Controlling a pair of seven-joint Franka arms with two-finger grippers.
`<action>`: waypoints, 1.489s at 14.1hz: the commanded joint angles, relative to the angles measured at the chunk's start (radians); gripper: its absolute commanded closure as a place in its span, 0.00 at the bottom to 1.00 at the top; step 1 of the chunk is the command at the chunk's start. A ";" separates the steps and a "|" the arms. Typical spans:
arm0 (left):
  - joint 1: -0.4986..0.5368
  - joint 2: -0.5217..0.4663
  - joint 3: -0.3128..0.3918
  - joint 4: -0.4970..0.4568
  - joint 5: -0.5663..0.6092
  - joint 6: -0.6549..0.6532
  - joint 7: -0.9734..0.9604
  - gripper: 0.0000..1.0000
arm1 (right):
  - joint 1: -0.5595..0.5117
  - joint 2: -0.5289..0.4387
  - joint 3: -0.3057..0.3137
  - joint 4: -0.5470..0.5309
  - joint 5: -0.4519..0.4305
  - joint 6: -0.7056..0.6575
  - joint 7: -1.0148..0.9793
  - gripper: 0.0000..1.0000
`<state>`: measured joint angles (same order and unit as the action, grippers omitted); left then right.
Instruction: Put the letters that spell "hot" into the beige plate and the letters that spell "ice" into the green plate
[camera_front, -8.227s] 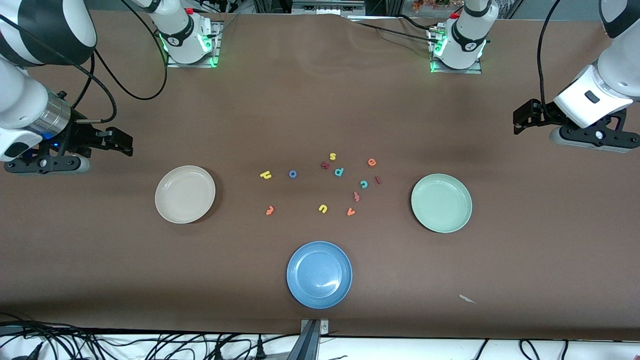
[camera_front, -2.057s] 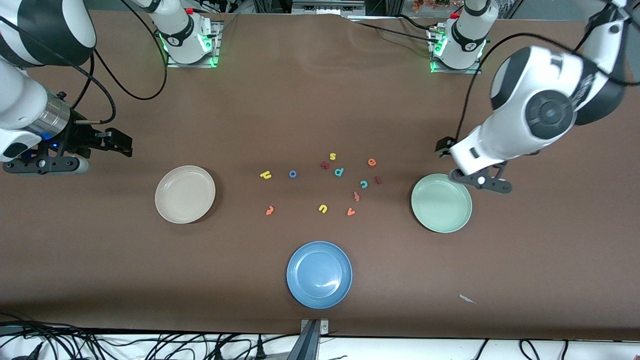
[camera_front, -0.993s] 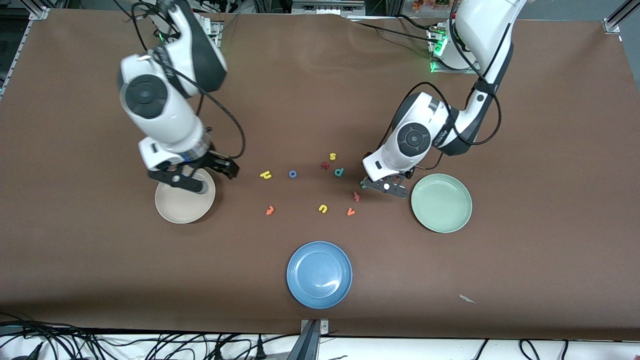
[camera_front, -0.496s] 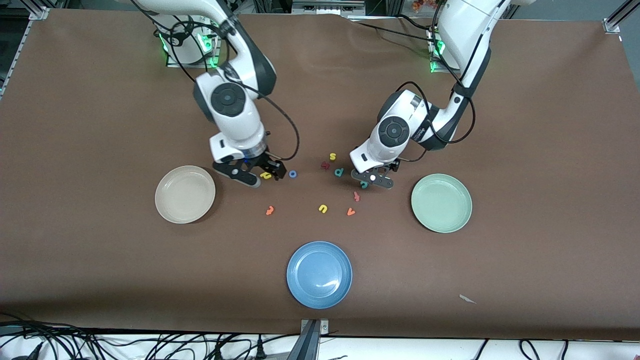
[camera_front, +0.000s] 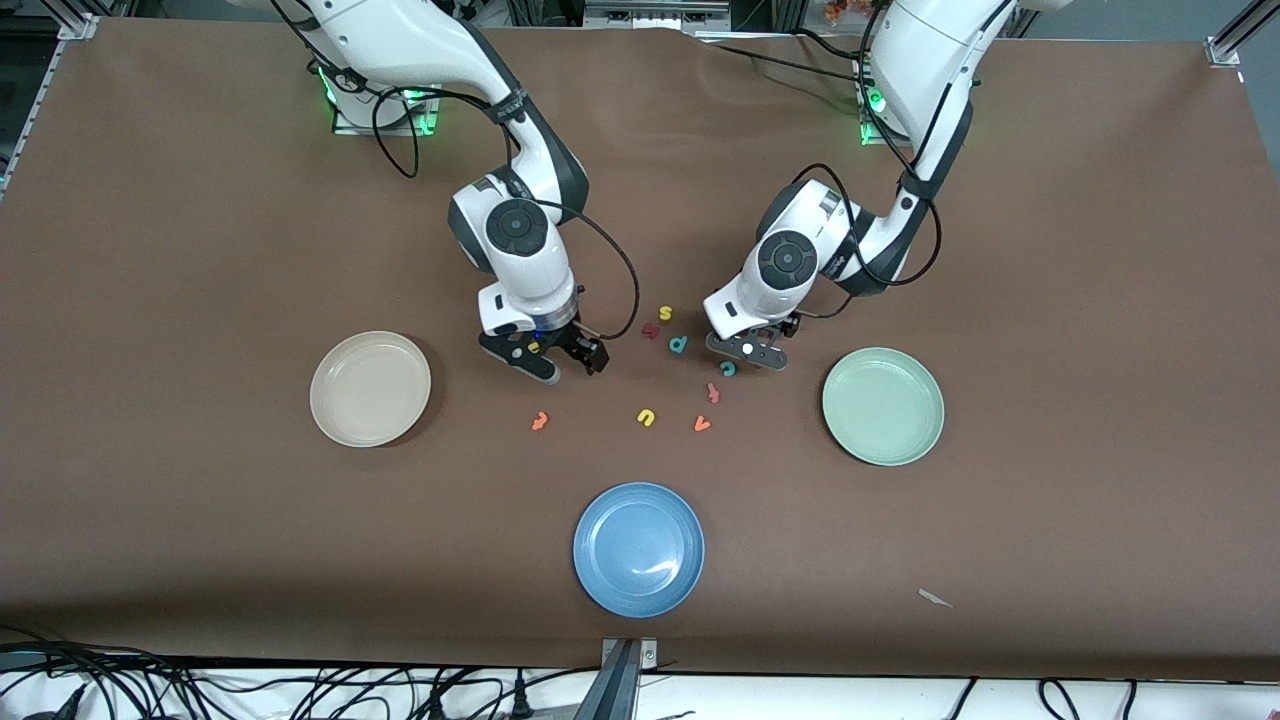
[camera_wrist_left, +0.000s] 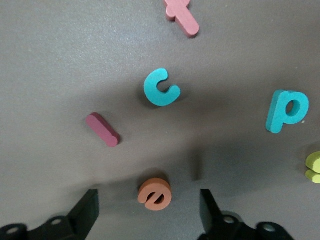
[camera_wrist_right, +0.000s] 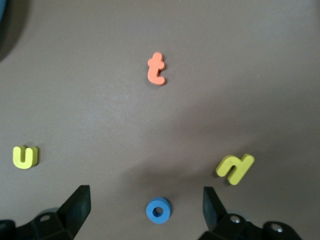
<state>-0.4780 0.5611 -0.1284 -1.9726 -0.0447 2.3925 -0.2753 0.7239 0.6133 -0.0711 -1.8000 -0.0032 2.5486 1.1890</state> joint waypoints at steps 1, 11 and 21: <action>-0.010 -0.010 0.009 -0.015 -0.006 0.014 -0.002 0.41 | 0.020 0.034 -0.009 0.024 0.002 0.021 0.049 0.01; -0.007 -0.013 0.009 -0.003 -0.007 0.005 -0.010 0.76 | 0.019 0.106 0.020 0.062 0.048 0.010 0.041 0.13; 0.163 -0.060 0.029 0.170 0.098 -0.254 0.001 0.79 | 0.020 0.111 0.034 0.064 0.051 -0.021 0.041 0.52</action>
<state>-0.3530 0.5005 -0.1000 -1.8164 0.0129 2.1591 -0.2774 0.7383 0.7031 -0.0484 -1.7602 0.0318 2.5357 1.2193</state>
